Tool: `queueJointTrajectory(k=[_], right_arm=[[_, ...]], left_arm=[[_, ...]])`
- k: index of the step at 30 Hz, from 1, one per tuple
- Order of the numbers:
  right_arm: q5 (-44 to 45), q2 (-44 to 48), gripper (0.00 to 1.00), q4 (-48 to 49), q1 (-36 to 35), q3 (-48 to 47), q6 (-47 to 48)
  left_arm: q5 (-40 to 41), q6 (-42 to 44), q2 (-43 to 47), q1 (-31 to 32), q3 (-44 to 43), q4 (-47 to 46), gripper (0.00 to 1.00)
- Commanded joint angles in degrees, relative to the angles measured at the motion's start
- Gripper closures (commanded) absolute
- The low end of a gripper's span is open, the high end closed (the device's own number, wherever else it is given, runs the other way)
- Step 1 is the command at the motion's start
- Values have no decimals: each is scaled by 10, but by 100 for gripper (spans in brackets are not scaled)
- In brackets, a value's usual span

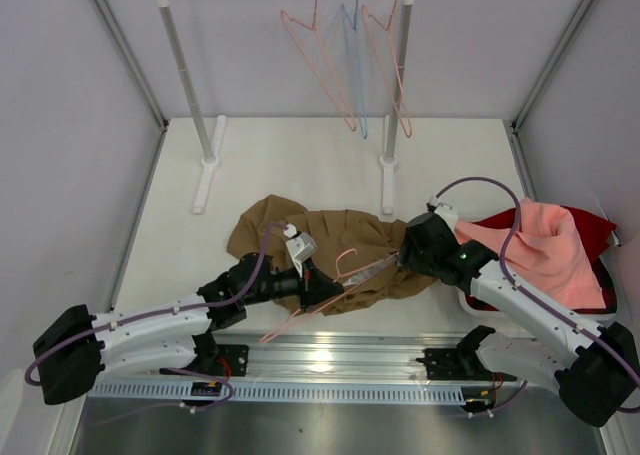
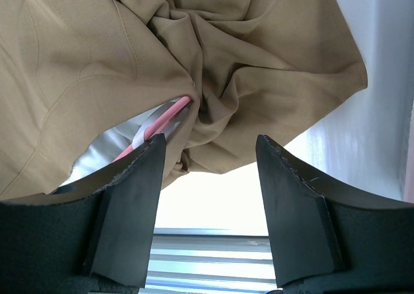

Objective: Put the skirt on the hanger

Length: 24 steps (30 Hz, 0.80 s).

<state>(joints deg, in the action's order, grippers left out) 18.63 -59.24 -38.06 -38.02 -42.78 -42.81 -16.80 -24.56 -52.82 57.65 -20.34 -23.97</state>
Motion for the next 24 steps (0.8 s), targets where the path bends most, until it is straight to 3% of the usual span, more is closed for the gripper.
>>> queueJointTrajectory(k=[1,18,21,24], right_arm=[[15,11,36,-3,2,-23,-1],[17,21,37,-10,2,-16,-3],[27,28,43,-6,3,-16,5],[32,24,58,19,8,-13,24]], left_arm=[[-11,-8,-11,6,4,-84,100],[-20,-22,-123,6,-13,-188,100],[-20,-23,-127,6,-13,-189,100],[-19,-23,-125,6,-11,-188,100]])
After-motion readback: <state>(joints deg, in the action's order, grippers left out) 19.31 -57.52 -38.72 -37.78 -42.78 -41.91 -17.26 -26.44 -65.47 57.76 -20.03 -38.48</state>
